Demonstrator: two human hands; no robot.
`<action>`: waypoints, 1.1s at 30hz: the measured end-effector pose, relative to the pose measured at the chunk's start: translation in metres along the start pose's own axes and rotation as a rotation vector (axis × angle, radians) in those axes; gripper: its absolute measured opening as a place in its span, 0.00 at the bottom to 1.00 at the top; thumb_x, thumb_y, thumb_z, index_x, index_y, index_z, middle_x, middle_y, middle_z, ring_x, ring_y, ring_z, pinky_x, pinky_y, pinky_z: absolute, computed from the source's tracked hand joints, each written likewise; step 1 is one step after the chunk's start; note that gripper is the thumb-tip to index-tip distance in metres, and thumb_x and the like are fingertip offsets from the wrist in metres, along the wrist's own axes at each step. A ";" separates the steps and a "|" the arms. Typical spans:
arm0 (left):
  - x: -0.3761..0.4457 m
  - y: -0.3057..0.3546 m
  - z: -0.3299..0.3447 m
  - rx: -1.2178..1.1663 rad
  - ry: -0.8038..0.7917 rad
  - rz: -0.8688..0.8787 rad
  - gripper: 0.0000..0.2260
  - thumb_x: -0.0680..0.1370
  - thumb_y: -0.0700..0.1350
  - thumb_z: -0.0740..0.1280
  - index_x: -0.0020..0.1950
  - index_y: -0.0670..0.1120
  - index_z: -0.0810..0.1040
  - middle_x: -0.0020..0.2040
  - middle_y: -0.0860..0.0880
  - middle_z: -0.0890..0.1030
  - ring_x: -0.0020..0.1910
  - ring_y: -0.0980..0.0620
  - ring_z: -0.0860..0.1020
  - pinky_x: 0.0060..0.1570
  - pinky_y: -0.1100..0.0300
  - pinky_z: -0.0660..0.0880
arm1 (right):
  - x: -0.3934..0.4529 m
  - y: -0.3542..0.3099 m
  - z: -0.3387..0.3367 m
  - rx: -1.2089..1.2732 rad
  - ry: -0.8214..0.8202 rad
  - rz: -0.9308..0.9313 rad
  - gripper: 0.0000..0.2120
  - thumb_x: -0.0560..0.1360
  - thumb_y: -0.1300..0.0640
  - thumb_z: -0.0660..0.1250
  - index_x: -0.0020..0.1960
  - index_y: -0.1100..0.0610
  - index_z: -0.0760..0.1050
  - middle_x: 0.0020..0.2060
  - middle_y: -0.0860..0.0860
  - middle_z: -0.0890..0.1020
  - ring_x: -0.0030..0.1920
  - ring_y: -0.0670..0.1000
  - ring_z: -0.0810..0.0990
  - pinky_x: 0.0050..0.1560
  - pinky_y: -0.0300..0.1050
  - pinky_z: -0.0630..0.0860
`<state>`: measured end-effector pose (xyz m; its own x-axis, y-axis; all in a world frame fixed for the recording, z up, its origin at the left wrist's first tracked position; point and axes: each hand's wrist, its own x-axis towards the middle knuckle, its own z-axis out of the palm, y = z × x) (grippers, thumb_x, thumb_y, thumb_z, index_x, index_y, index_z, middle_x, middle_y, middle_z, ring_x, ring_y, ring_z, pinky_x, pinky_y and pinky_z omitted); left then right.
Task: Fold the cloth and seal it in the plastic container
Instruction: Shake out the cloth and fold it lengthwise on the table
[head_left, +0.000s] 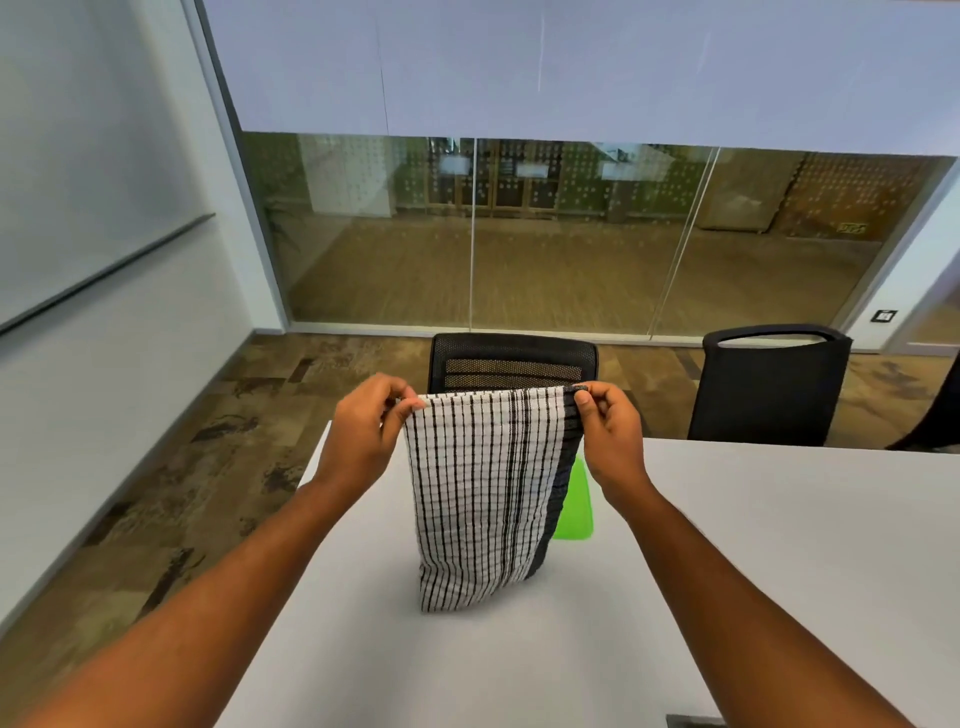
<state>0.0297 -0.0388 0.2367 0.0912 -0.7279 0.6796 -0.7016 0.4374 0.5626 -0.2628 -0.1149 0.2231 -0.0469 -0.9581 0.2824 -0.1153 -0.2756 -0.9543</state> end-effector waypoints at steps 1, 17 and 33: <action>0.004 0.002 0.000 -0.022 0.018 -0.031 0.08 0.80 0.55 0.65 0.47 0.51 0.78 0.43 0.58 0.80 0.42 0.57 0.80 0.39 0.60 0.79 | 0.001 -0.003 0.001 -0.003 -0.004 0.006 0.06 0.84 0.61 0.63 0.53 0.53 0.77 0.49 0.53 0.84 0.49 0.47 0.82 0.55 0.43 0.79; 0.008 0.033 -0.026 -0.548 -0.172 -0.490 0.08 0.82 0.43 0.65 0.49 0.47 0.84 0.44 0.48 0.86 0.43 0.52 0.84 0.41 0.55 0.83 | -0.009 -0.036 -0.029 0.219 -0.347 0.217 0.15 0.84 0.56 0.61 0.61 0.68 0.77 0.52 0.64 0.85 0.49 0.57 0.83 0.51 0.50 0.80; 0.001 0.014 -0.017 -0.383 -0.474 -0.560 0.09 0.82 0.43 0.66 0.53 0.56 0.84 0.50 0.52 0.87 0.51 0.55 0.86 0.50 0.54 0.84 | -0.012 -0.016 -0.025 -0.113 -0.217 0.220 0.12 0.85 0.54 0.61 0.54 0.58 0.82 0.49 0.57 0.87 0.52 0.58 0.86 0.57 0.60 0.84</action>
<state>0.0319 -0.0241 0.2536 -0.0123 -0.9995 0.0289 -0.3433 0.0313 0.9387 -0.2849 -0.0967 0.2377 0.1285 -0.9912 0.0318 -0.2363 -0.0618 -0.9697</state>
